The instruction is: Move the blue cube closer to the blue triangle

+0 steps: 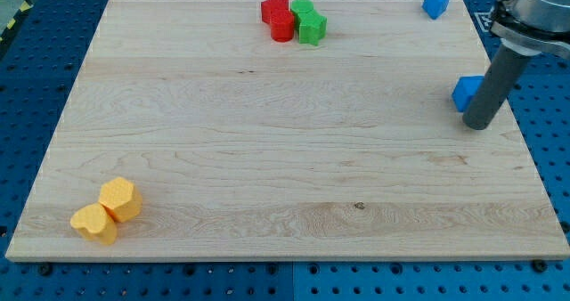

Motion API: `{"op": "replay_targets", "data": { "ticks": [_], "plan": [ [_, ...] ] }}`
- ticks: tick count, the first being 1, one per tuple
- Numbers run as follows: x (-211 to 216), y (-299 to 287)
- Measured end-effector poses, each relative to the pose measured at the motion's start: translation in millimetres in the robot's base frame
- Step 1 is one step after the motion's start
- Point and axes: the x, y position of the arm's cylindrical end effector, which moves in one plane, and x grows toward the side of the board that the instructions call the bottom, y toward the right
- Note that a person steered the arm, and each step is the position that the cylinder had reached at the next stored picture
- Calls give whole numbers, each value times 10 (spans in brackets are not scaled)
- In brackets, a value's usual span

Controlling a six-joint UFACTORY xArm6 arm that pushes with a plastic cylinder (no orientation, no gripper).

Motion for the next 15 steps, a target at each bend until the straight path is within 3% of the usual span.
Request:
{"op": "replay_targets", "data": {
  "ticks": [6,12,15],
  "plan": [
    [-433,16],
    [-1792,12],
    [-1891,-33]
  ]
}}
